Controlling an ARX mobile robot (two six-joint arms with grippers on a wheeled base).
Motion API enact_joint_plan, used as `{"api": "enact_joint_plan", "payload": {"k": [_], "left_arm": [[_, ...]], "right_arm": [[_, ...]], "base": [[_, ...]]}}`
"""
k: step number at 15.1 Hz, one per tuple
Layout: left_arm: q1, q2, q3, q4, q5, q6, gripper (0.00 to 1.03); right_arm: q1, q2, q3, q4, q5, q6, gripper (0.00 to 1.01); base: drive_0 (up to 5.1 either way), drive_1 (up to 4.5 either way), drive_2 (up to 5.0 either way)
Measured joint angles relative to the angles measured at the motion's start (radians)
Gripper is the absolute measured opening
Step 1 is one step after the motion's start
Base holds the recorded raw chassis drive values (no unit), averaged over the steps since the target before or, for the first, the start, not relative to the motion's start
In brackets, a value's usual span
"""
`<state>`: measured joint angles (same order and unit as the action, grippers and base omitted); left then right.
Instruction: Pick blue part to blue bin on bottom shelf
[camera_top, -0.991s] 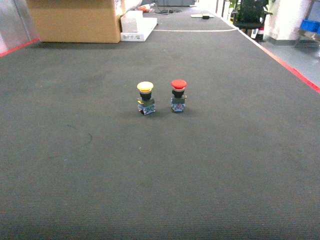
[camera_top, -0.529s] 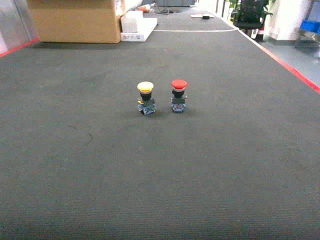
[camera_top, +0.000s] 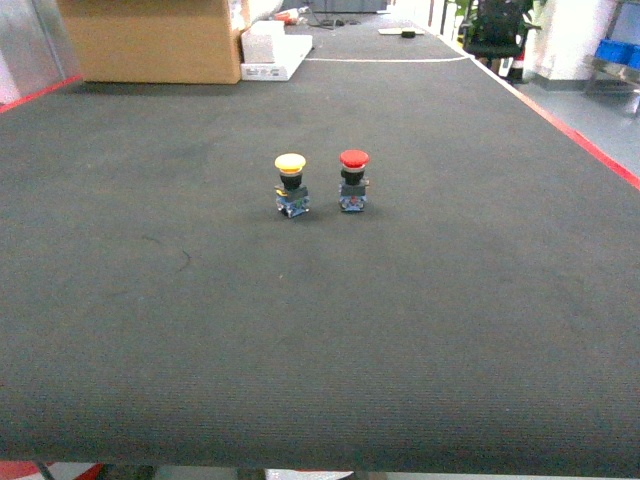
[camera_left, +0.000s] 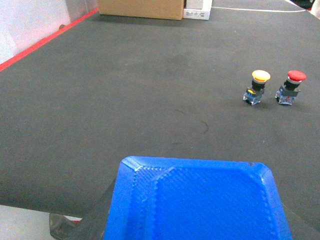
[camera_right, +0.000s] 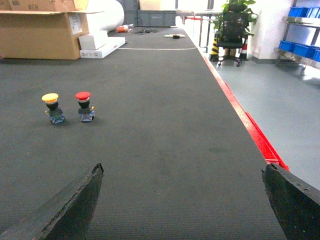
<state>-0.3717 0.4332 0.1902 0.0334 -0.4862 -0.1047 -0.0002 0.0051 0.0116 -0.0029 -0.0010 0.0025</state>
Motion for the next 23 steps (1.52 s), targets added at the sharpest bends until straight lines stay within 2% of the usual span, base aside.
{"api": "enact_joint_plan", "payload": {"k": [23], "left_arm": [[0.000, 0.002, 0.000, 0.003, 0.000, 0.000, 0.44]], "right_arm": [[0.000, 0.000, 0.000, -0.002, 0.000, 0.000, 0.98]], "base": [[-1.7, -1.67, -1.7]]}}
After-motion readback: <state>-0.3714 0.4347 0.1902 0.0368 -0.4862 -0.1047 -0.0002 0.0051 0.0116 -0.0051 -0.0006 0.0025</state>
